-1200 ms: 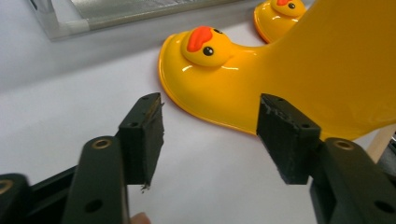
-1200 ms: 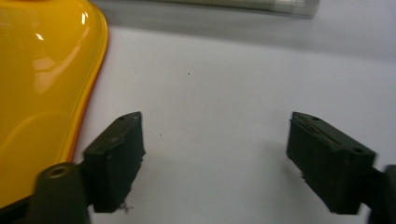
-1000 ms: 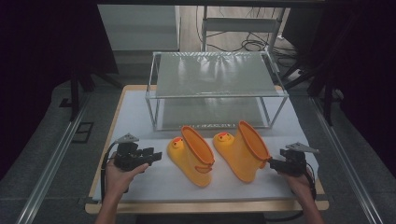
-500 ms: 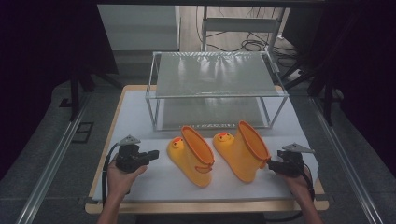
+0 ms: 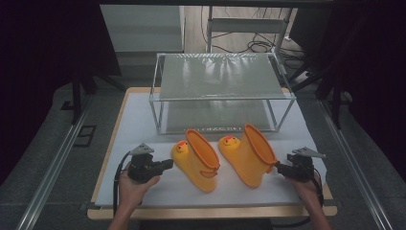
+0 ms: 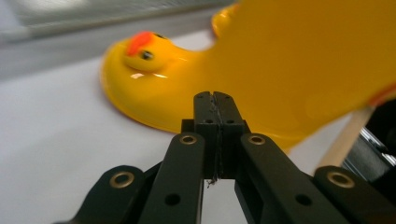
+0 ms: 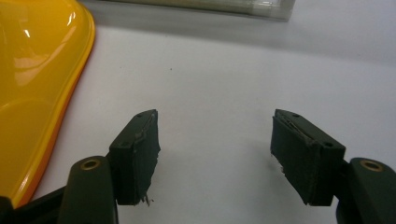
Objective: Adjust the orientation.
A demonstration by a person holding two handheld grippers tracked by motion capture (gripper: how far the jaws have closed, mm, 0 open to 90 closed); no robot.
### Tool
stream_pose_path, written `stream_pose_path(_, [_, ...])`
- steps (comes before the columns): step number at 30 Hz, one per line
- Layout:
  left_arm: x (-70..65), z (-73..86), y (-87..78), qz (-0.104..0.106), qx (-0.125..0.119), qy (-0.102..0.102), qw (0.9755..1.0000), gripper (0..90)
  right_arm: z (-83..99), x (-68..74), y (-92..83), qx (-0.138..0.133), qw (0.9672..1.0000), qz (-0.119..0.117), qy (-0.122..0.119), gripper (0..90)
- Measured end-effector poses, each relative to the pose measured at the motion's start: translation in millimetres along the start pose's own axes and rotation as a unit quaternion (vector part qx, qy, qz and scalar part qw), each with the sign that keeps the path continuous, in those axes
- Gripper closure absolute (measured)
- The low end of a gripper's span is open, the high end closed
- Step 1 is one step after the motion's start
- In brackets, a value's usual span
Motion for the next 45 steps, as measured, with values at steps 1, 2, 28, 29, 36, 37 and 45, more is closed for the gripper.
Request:
stream_pose_path(1, [-3.7,2.1,3.3,0.007,0.002,0.004,1.0,89.8,0.0,0.3,-0.7,-0.002,1.0,0.0,0.002,32.9])
stream_pose_path(2, [-7.1,3.7,6.1,0.012,0.003,0.005,0.9999,89.8,0.0,0.3,-0.7,-0.002,1.0,0.0,0.002,32.9])
stream_pose_path(28, [-88.9,28.4,108.1,0.006,0.051,0.109,0.9927,90.0,4.4,-2.1,0.3,0.008,0.9999,0.004,0.008,34.0])
stream_pose_path(29, [-88.9,28.4,108.1,0.006,0.051,0.109,0.9927,90.0,4.4,-2.1,0.3,0.008,0.9999,0.004,0.008,34.0])
stream_pose_path(36, [-88.4,24.1,116.4,-0.016,0.023,0.116,0.9928,90.0,5.9,-3.4,0.6,0.01,0.9999,0.007,0.008,34.1])
stream_pose_path(37, [-88.4,24.1,116.4,-0.016,0.023,0.116,0.9928,90.0,5.9,-3.4,0.6,0.01,0.9999,0.007,0.008,34.1])
stream_pose_path(45, [-77.7,32.8,97.7,-0.015,0.019,0.105,0.9941,90.0,5.0,-3.0,-1.1,0.007,0.9999,0.009,0.007,34.1])
Point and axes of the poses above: each handheld gripper's, and its own axes: y roughly forward along the jaws, z roughly out of its underside, x roughly to its left, the point moved 3 cm from there along y, roughly forward along the jaws, and after that the axes turned 9 degrees about z, right-handed, at the moved point
